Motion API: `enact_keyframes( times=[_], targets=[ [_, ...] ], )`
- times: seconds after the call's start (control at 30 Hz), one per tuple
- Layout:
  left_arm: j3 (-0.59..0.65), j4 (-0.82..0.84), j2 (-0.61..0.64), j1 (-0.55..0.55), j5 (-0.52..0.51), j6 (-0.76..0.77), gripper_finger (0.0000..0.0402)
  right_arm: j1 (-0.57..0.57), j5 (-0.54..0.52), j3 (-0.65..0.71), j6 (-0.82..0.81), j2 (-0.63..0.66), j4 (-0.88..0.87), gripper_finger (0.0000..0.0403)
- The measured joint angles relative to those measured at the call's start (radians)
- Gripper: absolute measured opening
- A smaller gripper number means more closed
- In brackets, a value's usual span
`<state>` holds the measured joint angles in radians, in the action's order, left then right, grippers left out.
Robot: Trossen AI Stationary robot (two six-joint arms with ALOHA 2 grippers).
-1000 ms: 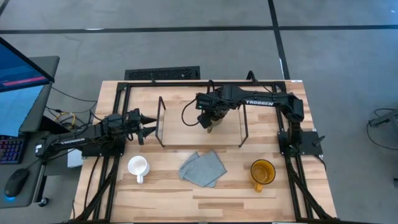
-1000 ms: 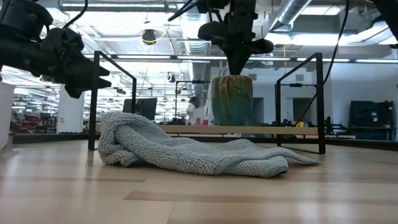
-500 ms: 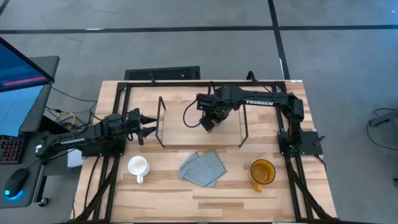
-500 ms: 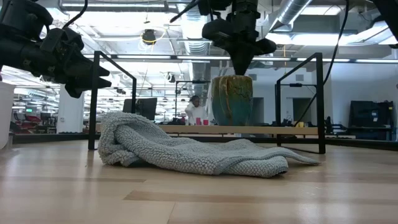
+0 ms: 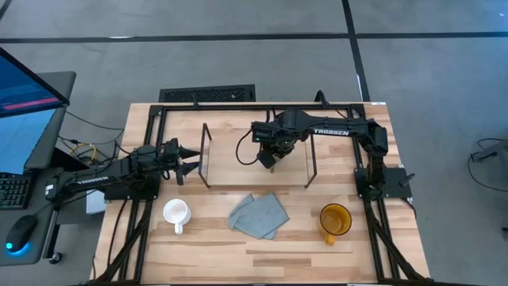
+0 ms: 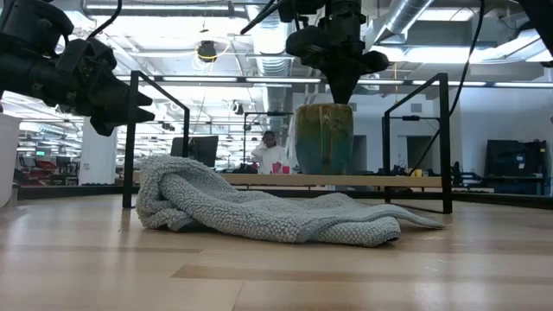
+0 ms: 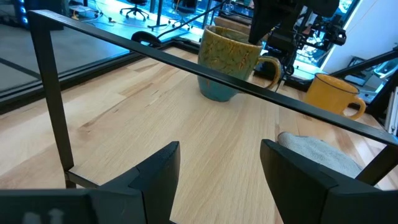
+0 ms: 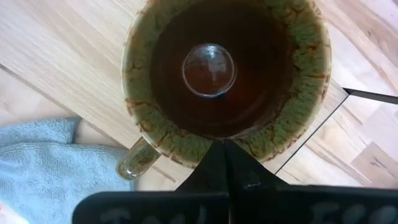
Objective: Stack small to large cups/mugs on shelf
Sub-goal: Put the brown mug on the shelf
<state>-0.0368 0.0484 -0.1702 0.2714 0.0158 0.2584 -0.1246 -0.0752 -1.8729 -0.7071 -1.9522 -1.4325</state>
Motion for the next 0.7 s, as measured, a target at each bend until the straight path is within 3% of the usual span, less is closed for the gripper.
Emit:
enact_keyframes(
  times=[0.7],
  targets=[
    [0.0, 0.0, 0.0, 0.0, 0.0, 0.013, 0.0215, 0.026, 0.026, 0.0, -0.058, 0.0, -0.082, 0.0001]
  ],
)
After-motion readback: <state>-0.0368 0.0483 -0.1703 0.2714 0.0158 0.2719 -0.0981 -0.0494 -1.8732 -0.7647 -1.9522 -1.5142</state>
